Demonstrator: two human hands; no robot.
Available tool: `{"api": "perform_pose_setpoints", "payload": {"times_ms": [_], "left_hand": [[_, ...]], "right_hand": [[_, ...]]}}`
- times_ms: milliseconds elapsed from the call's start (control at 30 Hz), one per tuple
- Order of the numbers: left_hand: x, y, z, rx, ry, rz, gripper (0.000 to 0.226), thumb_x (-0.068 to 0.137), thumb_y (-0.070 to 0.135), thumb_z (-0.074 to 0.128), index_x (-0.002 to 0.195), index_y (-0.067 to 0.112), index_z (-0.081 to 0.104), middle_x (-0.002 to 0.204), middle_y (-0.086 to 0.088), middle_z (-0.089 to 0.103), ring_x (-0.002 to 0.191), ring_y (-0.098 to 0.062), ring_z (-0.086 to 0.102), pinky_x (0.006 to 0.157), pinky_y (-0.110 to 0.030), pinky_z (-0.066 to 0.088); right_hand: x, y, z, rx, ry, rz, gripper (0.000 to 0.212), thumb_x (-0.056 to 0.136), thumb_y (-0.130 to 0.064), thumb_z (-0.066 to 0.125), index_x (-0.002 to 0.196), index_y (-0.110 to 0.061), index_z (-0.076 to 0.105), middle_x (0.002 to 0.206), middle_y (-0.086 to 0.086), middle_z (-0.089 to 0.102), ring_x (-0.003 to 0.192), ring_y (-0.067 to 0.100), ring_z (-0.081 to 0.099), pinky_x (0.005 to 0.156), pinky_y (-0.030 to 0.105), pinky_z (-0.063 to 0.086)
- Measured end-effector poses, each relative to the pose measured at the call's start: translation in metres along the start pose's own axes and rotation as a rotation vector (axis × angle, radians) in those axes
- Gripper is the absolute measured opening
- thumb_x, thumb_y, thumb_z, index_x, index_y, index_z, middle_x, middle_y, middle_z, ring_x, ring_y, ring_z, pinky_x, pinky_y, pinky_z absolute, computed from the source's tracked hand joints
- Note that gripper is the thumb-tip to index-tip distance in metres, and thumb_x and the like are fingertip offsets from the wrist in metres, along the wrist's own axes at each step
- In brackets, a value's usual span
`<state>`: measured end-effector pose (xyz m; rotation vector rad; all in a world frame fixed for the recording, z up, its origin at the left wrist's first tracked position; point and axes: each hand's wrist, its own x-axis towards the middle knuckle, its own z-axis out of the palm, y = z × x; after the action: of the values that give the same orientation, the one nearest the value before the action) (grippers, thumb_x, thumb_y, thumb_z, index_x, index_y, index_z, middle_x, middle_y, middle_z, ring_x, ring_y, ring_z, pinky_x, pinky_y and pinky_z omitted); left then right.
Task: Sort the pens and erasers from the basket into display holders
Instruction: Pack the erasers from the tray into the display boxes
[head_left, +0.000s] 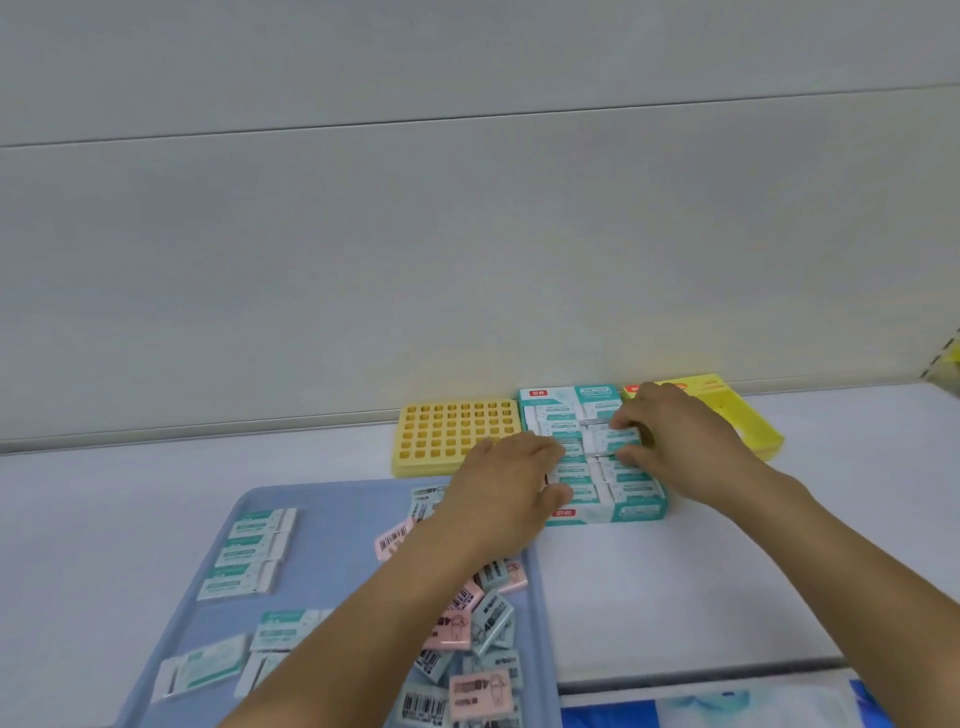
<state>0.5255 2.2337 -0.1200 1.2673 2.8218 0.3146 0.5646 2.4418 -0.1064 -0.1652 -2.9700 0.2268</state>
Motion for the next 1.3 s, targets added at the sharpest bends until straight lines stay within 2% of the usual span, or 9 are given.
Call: {"api": "perform_pose_setpoints", "payload": {"times_ms": [100, 367, 500, 567, 667, 733, 867, 1100, 1300], "left_hand": [[0.003, -0.002, 0.003, 0.049, 0.011, -0.006, 0.050, 0.100, 0.045, 0.040, 0.145, 0.021, 0.040, 0.150, 0.005, 0.041, 0.134, -0.015, 0.038, 0.115, -0.042, 0.025], [0.005, 0.002, 0.002, -0.001, 0.038, -0.001, 0.050, 0.099, 0.044, 0.044, 0.141, 0.016, 0.046, 0.140, 0.002, 0.048, 0.123, -0.017, 0.047, 0.104, -0.035, 0.038], [-0.009, 0.002, -0.005, -0.118, 0.086, -0.028, 0.052, 0.099, 0.041, 0.047, 0.145, 0.018, 0.042, 0.142, 0.002, 0.048, 0.125, -0.016, 0.045, 0.108, -0.035, 0.035], [-0.029, 0.000, -0.010, -0.220, 0.169, -0.037, 0.049, 0.099, 0.041, 0.049, 0.144, 0.020, 0.044, 0.141, 0.004, 0.048, 0.127, -0.014, 0.043, 0.111, -0.032, 0.032], [-0.072, -0.015, -0.018, -0.299, 0.287, -0.093, 0.042, 0.098, 0.040, 0.050, 0.139, 0.029, 0.048, 0.142, 0.009, 0.048, 0.133, -0.008, 0.035, 0.112, -0.023, 0.023], [-0.108, -0.034, -0.022, -0.308, 0.337, -0.166, 0.039, 0.098, 0.040, 0.051, 0.136, 0.031, 0.052, 0.140, 0.011, 0.050, 0.133, -0.004, 0.036, 0.111, -0.022, 0.026], [-0.174, -0.077, -0.033, -0.334, 0.414, -0.372, 0.031, 0.095, 0.027, 0.060, 0.126, 0.028, 0.061, 0.126, 0.013, 0.058, 0.120, -0.003, 0.047, 0.096, -0.004, 0.025], [-0.234, -0.120, -0.051, -0.354, 0.053, -0.547, 0.026, 0.080, 0.025, 0.078, 0.101, 0.037, 0.069, 0.100, 0.022, 0.058, 0.102, 0.000, 0.054, 0.092, -0.015, 0.040], [-0.231, -0.127, -0.053, -0.260, -0.081, -0.549, 0.042, 0.079, 0.024, 0.078, 0.119, 0.028, 0.064, 0.109, 0.009, 0.060, 0.098, -0.006, 0.057, 0.090, -0.024, 0.046]], "right_hand": [[0.005, 0.000, 0.008, 0.059, 0.044, 0.030, 0.029, 0.089, -0.030, 0.067, 0.117, -0.025, 0.065, 0.110, -0.002, 0.055, 0.110, 0.017, 0.049, 0.079, 0.030, 0.041], [0.006, -0.001, 0.015, 0.097, 0.121, -0.011, 0.014, 0.091, -0.016, 0.060, 0.089, -0.016, 0.074, 0.098, 0.001, 0.063, 0.098, 0.024, 0.056, 0.076, 0.037, 0.049], [-0.002, -0.011, 0.014, -0.103, 0.103, -0.025, 0.024, 0.096, -0.033, 0.050, 0.109, -0.028, 0.070, 0.120, -0.004, 0.058, 0.114, 0.020, 0.047, 0.087, 0.034, 0.041], [-0.010, -0.029, 0.013, 0.035, 0.174, -0.063, 0.026, 0.093, -0.029, 0.059, 0.117, -0.024, 0.069, 0.123, 0.000, 0.060, 0.116, 0.023, 0.050, 0.092, 0.036, 0.041], [-0.023, -0.074, 0.010, 0.310, 0.276, -0.206, 0.018, 0.087, -0.017, 0.068, 0.105, -0.017, 0.074, 0.109, 0.004, 0.069, 0.106, 0.025, 0.059, 0.089, 0.037, 0.043], [-0.030, -0.109, 0.010, 0.371, 0.207, -0.291, 0.016, 0.088, -0.022, 0.069, 0.103, -0.021, 0.074, 0.105, -0.002, 0.069, 0.103, 0.020, 0.059, 0.088, 0.037, 0.042], [-0.037, -0.175, 0.017, 0.385, -0.013, -0.447, 0.023, 0.091, -0.039, 0.062, 0.111, -0.031, 0.069, 0.106, -0.013, 0.065, 0.104, 0.009, 0.053, 0.094, 0.034, 0.037], [-0.043, -0.242, 0.030, 0.258, -0.299, -0.572, 0.026, 0.091, -0.039, 0.062, 0.113, -0.026, 0.067, 0.107, -0.010, 0.062, 0.101, 0.009, 0.050, 0.084, 0.028, 0.040], [-0.041, -0.270, 0.031, 0.098, -0.388, -0.608, 0.023, 0.087, -0.027, 0.060, 0.109, -0.019, 0.059, 0.102, -0.003, 0.059, 0.094, 0.017, 0.051, 0.079, 0.035, 0.046]]}}
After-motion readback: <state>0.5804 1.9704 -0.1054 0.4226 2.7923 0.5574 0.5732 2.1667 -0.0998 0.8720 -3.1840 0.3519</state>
